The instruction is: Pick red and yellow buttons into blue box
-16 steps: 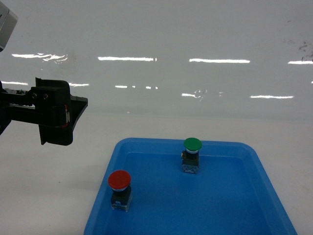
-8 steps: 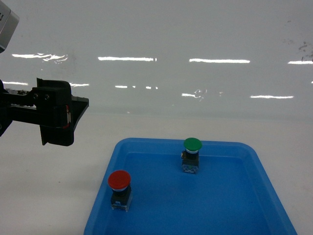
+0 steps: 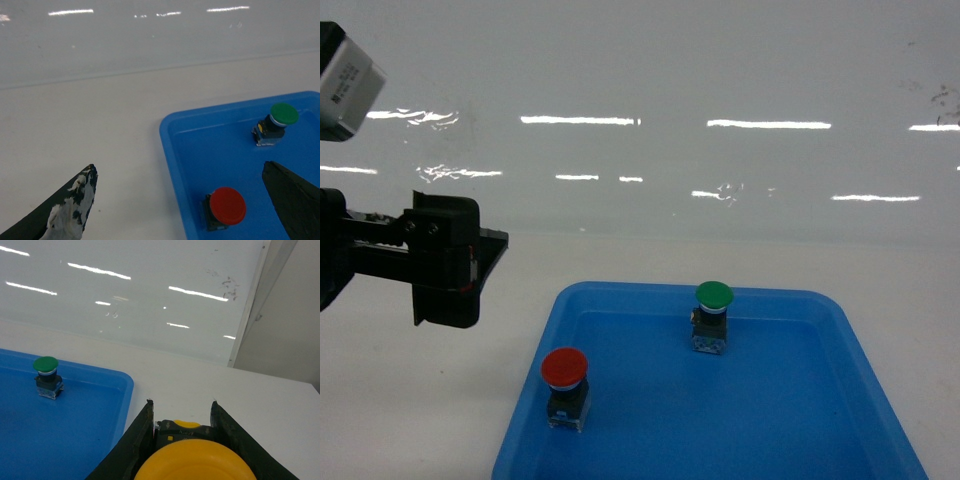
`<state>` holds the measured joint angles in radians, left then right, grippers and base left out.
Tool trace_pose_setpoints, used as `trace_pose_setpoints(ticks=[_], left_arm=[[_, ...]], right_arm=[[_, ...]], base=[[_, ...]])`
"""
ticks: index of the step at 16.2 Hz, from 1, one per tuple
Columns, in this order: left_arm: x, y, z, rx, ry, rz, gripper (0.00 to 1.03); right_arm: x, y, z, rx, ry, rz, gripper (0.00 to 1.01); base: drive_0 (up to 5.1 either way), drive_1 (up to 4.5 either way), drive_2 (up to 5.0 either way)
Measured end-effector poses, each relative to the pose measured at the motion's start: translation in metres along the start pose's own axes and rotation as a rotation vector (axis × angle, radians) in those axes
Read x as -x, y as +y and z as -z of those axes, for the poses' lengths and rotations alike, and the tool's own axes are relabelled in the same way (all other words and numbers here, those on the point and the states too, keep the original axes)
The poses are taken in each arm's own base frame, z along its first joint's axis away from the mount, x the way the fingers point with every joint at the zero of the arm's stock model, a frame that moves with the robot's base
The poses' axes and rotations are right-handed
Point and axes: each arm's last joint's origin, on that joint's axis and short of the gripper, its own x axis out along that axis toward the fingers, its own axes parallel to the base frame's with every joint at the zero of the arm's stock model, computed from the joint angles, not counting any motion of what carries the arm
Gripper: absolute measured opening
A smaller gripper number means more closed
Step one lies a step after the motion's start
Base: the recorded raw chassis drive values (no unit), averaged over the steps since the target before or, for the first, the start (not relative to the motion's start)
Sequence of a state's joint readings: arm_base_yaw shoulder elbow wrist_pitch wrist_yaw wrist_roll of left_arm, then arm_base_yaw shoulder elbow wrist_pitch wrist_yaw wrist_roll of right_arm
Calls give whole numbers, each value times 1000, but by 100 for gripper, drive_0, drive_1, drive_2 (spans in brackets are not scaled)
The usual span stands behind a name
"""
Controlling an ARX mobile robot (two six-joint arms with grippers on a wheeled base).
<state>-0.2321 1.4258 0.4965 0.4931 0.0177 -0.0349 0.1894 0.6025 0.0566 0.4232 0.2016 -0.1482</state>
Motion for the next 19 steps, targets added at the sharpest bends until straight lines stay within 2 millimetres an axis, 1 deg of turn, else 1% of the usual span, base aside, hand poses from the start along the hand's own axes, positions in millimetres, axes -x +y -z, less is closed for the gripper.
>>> trace_pose_setpoints(ticks=[3,6,7,8,9,11,14,19], left_arm=[[-14,-14,-8,-22,47,37,98],[-28,-30,-7,-45,153,91,98],[-39,-40,0,-55,223,108,98],[-56,-50,6,-71,301,118,98],[-70,-55,9,-80,335,122,98],[-82,-60,19,-91,382,122,98],[-96,-61,45,-84,451,89,98],[-98,-58,58,-64,461,60,98]], right_arm=[[0,0,0,0,0,0,31],[0,0,0,0,0,0,31],[0,0,0,0,0,0,31],[0,0,0,0,0,0,31],[0,0,0,0,0,0,31],[0,0,0,1,0,0,31],[0,0,0,1,0,0,31],[0,0,0,1,0,0,31]], base=[[0,0,0],[0,0,0],[0,0,0],[0,0,0],[0,0,0],[0,0,0],[0,0,0],[0,0,0]])
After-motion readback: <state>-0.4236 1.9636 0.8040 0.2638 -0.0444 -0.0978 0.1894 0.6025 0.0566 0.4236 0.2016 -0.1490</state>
